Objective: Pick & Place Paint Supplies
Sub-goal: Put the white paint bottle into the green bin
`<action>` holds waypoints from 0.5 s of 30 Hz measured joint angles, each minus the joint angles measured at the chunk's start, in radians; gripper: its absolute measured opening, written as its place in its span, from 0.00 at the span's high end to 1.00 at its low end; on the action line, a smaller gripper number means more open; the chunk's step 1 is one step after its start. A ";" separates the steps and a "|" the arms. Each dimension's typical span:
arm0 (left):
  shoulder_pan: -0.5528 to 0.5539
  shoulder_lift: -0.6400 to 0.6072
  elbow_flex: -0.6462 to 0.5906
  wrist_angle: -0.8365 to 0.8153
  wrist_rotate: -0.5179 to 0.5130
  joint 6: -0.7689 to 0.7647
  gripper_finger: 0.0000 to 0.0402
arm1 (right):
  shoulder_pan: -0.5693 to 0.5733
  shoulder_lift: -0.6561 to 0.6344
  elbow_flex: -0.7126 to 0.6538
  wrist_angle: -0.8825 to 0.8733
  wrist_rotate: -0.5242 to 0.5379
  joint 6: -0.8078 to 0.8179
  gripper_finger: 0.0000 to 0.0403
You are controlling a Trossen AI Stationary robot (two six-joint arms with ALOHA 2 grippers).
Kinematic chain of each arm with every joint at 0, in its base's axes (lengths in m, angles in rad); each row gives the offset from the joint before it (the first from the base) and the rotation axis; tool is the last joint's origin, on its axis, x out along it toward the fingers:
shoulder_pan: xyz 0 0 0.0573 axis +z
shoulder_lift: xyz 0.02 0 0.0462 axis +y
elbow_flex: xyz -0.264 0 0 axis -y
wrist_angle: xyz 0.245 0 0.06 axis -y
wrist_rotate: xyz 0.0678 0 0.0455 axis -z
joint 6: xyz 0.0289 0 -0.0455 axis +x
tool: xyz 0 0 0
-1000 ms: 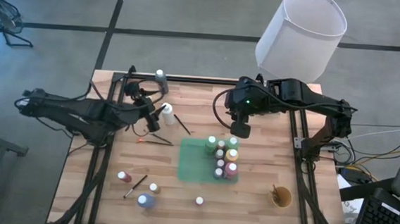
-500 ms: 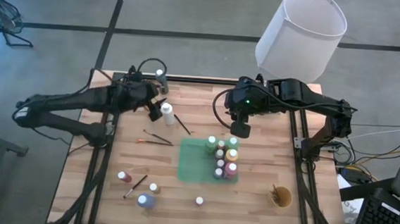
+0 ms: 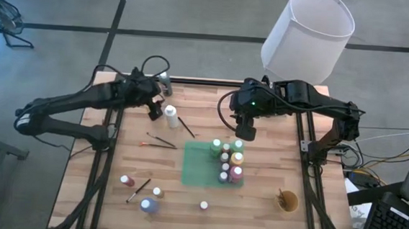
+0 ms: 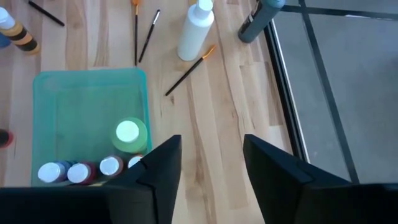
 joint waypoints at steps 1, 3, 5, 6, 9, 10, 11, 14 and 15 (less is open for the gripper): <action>0.005 0.004 0.000 0.001 0.015 0.000 0.34 | 0.000 0.000 0.000 0.000 0.000 0.000 0.57; 0.015 0.019 -0.002 0.008 0.039 0.001 0.34 | -0.001 0.000 0.000 0.001 0.000 0.001 0.56; 0.024 0.045 -0.002 0.008 0.071 0.015 0.34 | -0.001 0.000 0.000 0.001 0.000 0.001 0.55; 0.027 0.059 -0.002 0.008 0.088 0.032 0.34 | -0.001 0.000 0.000 0.001 0.000 0.001 0.54; 0.028 0.097 -0.003 0.007 0.163 0.083 0.34 | -0.001 0.000 0.000 0.001 0.000 0.003 0.53; 0.028 0.105 -0.002 0.003 0.185 0.098 0.34 | -0.001 0.000 0.000 0.001 0.000 0.005 0.53; 0.028 0.110 -0.002 -0.002 0.201 0.113 0.34 | -0.001 0.000 0.000 0.001 0.000 0.006 0.52; 0.028 0.107 -0.002 -0.011 0.215 0.136 0.34 | -0.001 0.000 0.000 -0.001 0.000 0.006 0.51; 0.028 0.103 -0.002 -0.015 0.215 0.137 0.34 | -0.001 0.000 0.000 -0.001 0.000 0.006 0.51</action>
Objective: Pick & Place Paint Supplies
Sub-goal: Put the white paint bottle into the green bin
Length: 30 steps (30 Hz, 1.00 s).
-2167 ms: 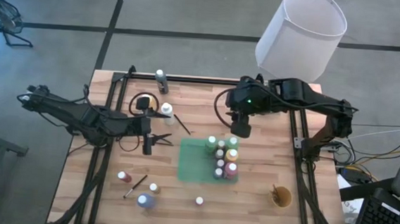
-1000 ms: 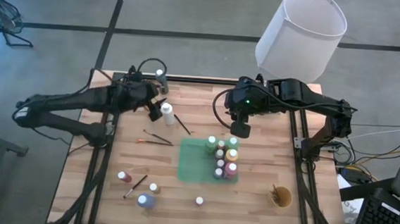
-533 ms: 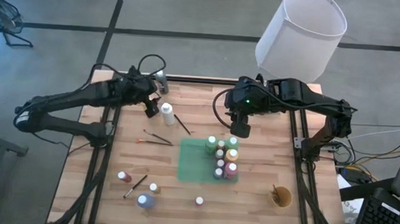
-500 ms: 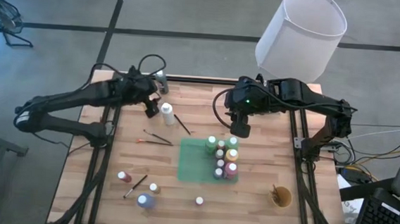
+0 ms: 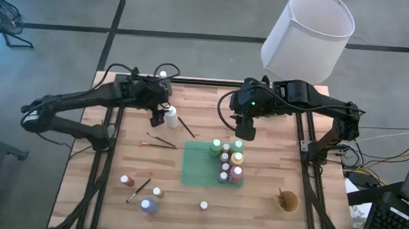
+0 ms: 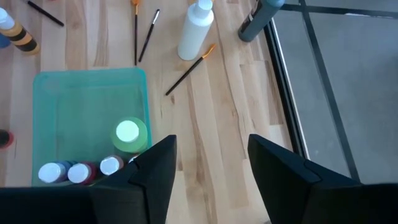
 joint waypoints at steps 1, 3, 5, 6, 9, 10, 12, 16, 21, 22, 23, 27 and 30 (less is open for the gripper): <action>0.000 -0.005 0.000 -0.002 0.000 0.002 0.34 | 0.000 0.000 0.000 0.000 0.000 0.000 0.51; 0.001 -0.015 0.000 -0.004 0.014 0.005 0.34 | 0.000 0.000 0.000 0.000 0.000 -0.002 0.52; 0.001 -0.019 0.000 -0.004 0.044 0.008 0.34 | 0.000 0.000 0.000 0.000 0.000 -0.002 0.53; 0.001 -0.020 0.000 -0.004 0.057 0.013 0.34 | 0.000 0.000 0.000 0.000 0.000 0.000 0.54; 0.003 -0.015 -0.003 -0.003 0.061 0.022 0.34 | 0.000 0.000 0.000 0.000 0.000 0.012 0.56; 0.006 -0.012 -0.004 -0.001 0.060 0.022 0.34 | 0.000 0.000 0.000 0.000 -0.001 0.014 0.57; 0.012 -0.005 -0.005 0.001 0.060 0.022 0.34 | 0.000 0.000 0.000 -0.001 -0.001 0.014 0.58; 0.030 0.017 -0.005 0.021 0.093 0.022 0.34 | 0.000 0.000 0.000 -0.001 -0.001 0.014 0.60; 0.049 0.072 -0.005 0.034 0.130 0.022 0.34 | 0.000 0.000 0.000 -0.002 -0.001 0.014 0.63; 0.051 0.086 -0.005 0.035 0.130 0.022 0.34 | 0.000 0.000 0.000 -0.002 -0.001 0.014 0.63; 0.053 0.102 -0.005 0.040 0.131 0.022 0.34 | 0.000 0.000 0.000 -0.002 -0.001 0.012 0.64; 0.055 0.147 -0.003 0.062 0.142 0.028 0.34 | 0.000 0.000 0.000 -0.002 -0.001 0.010 0.66; 0.055 0.158 -0.002 0.069 0.151 0.040 0.34 | 0.000 0.000 0.000 -0.003 -0.001 0.010 0.67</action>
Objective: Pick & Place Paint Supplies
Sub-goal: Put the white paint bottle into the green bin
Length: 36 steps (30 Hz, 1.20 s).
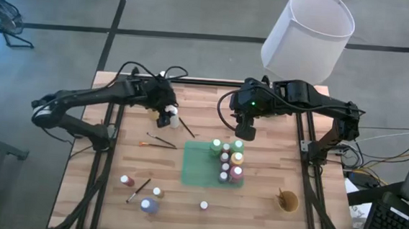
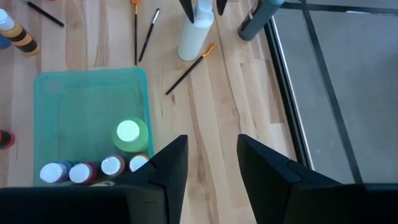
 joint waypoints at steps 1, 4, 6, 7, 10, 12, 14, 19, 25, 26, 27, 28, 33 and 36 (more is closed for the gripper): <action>0.002 -0.003 0.000 -0.002 0.007 0.005 0.34 | 0.000 0.000 0.000 0.000 0.000 0.000 0.67; 0.006 -0.019 -0.002 -0.011 0.018 0.006 0.34 | 0.000 0.000 -0.002 0.000 0.000 -0.013 0.69; 0.009 -0.030 -0.004 -0.024 0.020 0.006 0.35 | 0.000 0.000 -0.003 0.000 0.000 -0.015 0.70; 0.011 -0.033 -0.004 -0.030 0.021 0.006 0.37 | 0.000 0.000 -0.004 0.000 0.000 -0.015 0.70; 0.016 -0.042 -0.004 -0.046 0.022 0.006 0.41 | 0.000 0.000 -0.008 0.000 0.000 -0.016 0.72; 0.017 -0.043 -0.005 -0.044 0.022 0.006 0.45 | 0.000 0.000 -0.008 0.001 0.000 -0.016 0.72; 0.017 -0.043 -0.005 -0.041 0.025 0.010 0.48 | 0.000 0.000 -0.010 0.001 0.000 -0.016 0.73; 0.017 -0.043 -0.005 -0.035 0.052 0.024 0.56 | 0.000 0.000 -0.019 0.002 0.000 -0.019 0.76; 0.019 -0.043 -0.005 -0.033 0.071 0.034 0.67 | 0.000 0.000 -0.035 0.002 0.001 -0.027 0.79; 0.019 -0.043 -0.005 -0.032 0.079 0.037 0.69 | 0.000 0.000 -0.038 0.002 0.001 -0.027 0.80; 0.019 -0.043 -0.005 -0.031 0.088 0.041 0.69 | 0.000 0.000 -0.041 0.002 0.001 -0.029 0.81; 0.019 -0.043 -0.005 -0.031 0.094 0.044 0.69 | 0.000 0.000 -0.044 0.002 0.001 -0.031 0.81; 0.019 -0.043 -0.005 -0.033 0.108 0.045 0.69 | 0.000 0.000 -0.058 0.003 0.002 -0.042 0.83; 0.019 -0.045 -0.005 -0.036 0.109 0.045 0.68 | 0.000 0.000 -0.060 0.003 0.002 -0.042 0.84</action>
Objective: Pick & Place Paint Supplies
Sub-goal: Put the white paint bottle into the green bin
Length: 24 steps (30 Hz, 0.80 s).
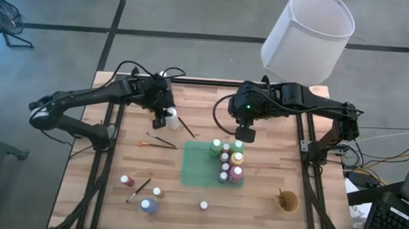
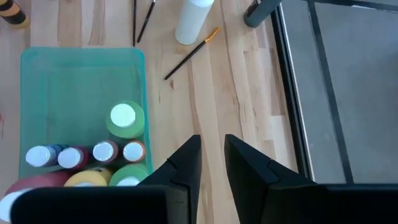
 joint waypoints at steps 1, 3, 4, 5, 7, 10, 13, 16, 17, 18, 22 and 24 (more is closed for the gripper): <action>0.000 0.000 0.005 -0.010 -0.001 0.000 0.68 | 0.000 0.000 0.000 0.000 0.000 0.000 0.84; 0.000 0.000 0.026 -0.039 -0.002 0.000 0.68 | 0.000 0.000 0.000 0.000 0.000 -0.001 0.83; 0.000 0.000 0.040 -0.053 -0.002 -0.003 0.68 | 0.000 0.000 0.000 0.000 0.000 -0.001 0.82; 0.000 0.000 0.056 -0.064 -0.001 -0.006 0.69 | 0.000 0.000 0.000 0.000 0.000 -0.001 0.82; 0.000 -0.003 0.089 -0.087 -0.001 -0.012 0.69 | 0.000 0.000 0.000 0.000 0.000 -0.002 0.80; -0.003 -0.004 0.138 -0.138 0.003 -0.039 0.69 | -0.002 0.000 0.000 0.001 0.001 -0.002 0.78; -0.017 -0.004 0.186 -0.180 0.044 -0.063 0.69 | -0.010 0.000 0.000 0.002 0.003 -0.002 0.75; -0.048 -0.005 0.227 -0.202 0.114 -0.081 0.69 | -0.022 0.000 0.000 0.003 0.022 0.001 0.74; -0.062 -0.005 0.237 -0.204 0.136 -0.088 0.69 | -0.027 0.000 0.000 0.003 0.026 0.001 0.74; -0.078 -0.005 0.248 -0.205 0.155 -0.093 0.69 | -0.031 0.000 0.000 0.004 0.027 0.001 0.74; -0.159 -0.006 0.287 -0.200 0.175 -0.109 0.69 | -0.047 0.000 0.000 0.003 0.027 0.011 0.77; -0.206 -0.006 0.299 -0.199 0.174 -0.120 0.69 | -0.053 0.000 0.000 0.003 0.027 0.015 0.80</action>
